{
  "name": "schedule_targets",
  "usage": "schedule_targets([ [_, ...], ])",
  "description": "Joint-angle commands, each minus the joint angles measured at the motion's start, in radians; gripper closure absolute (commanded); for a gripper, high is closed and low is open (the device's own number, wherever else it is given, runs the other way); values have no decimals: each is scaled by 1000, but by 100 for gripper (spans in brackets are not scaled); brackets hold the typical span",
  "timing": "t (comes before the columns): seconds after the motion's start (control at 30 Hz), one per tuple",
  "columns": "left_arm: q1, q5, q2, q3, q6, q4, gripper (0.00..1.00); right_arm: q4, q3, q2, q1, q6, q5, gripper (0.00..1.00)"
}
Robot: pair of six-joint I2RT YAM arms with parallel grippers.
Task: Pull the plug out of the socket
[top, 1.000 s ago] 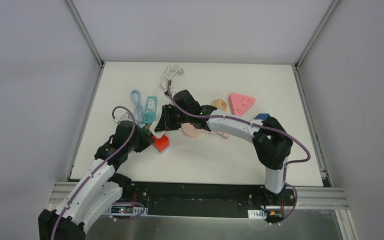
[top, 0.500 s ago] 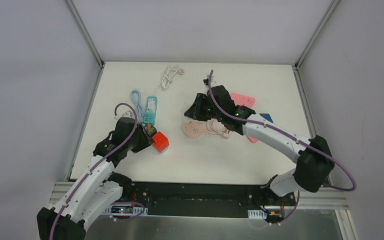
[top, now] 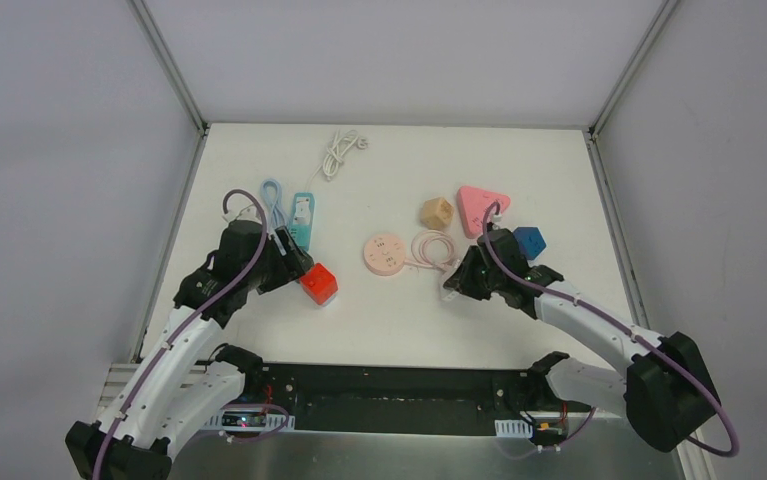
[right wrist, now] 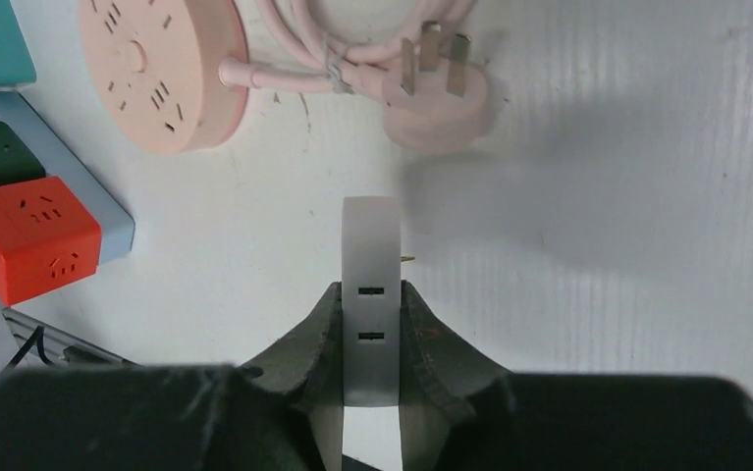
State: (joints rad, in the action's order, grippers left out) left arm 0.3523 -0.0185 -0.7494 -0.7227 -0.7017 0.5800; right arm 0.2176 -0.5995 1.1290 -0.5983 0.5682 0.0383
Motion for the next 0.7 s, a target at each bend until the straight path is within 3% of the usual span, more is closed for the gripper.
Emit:
schedule_targets([
  [0.0, 0, 55, 25, -35, -11, 63, 32, -34, 64, -59, 43, 58, 109, 96],
  [0.07, -1, 74, 27, -40, -21, 84, 32, -8, 88, -63, 50, 63, 97, 91],
  [0.33, 0, 85, 31, -52, -24, 145, 27, 85, 142, -74, 52, 77, -79, 48],
  [0.43, 0, 87, 29, -61, -16, 166, 26, 115, 135, -110, 53, 93, -127, 41],
  [0.57, 0, 93, 24, -72, -2, 187, 25, 152, 116, -179, 53, 94, -173, 22],
  [0.67, 1, 113, 24, -66, -1, 187, 25, 176, 86, -233, 52, 76, -169, 17],
])
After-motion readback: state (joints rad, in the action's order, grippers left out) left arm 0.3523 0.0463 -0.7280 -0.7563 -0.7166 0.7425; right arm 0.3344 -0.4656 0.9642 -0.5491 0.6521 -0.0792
